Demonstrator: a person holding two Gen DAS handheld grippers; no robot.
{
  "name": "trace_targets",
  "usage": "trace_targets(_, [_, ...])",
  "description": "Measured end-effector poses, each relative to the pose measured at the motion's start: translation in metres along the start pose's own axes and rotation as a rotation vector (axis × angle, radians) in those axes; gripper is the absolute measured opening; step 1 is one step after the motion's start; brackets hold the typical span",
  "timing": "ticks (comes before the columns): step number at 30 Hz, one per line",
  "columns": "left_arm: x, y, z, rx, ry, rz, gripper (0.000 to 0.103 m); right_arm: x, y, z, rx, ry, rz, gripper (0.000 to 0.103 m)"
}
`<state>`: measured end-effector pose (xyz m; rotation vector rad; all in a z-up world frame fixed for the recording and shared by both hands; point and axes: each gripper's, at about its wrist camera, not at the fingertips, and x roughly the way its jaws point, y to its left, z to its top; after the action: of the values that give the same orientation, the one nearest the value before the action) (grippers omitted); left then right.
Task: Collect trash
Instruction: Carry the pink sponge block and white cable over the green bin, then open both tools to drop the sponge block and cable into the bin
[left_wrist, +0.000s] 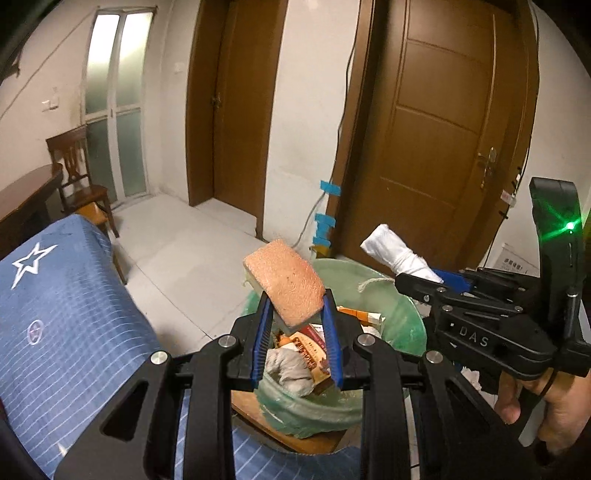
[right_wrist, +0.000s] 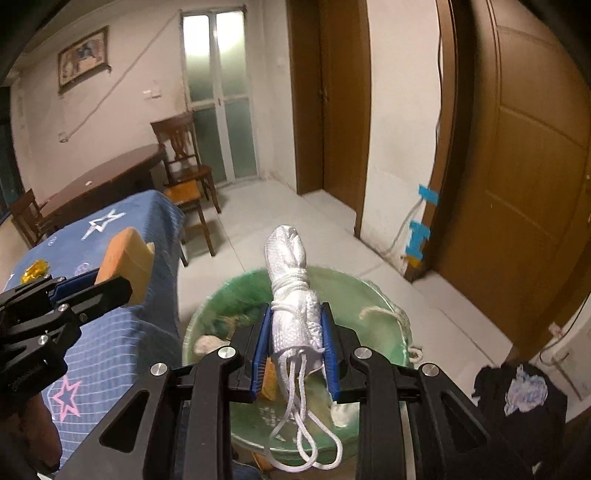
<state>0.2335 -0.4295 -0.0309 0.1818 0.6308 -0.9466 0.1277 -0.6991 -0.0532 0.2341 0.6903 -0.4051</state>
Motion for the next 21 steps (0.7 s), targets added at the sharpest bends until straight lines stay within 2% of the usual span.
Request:
trace_targets(6, [0.039, -0.012, 0.003, 0.031, 0.071, -0.038, 0.025, 0.038, -0.028, -0.002, 0.031, 0.073, -0.013, 0.027])
trace_targets(11, [0.065, -0.017, 0.000, 0.043, 0.122, -0.051, 0.025, 0.049, -0.029, -0.008, 0.028, 0.104, -0.016, 0.027])
trace_targets(21, [0.084, -0.023, -0.003, 0.050, 0.151, -0.066, 0.025, 0.059, -0.033, -0.011, 0.027, 0.114, -0.018, 0.027])
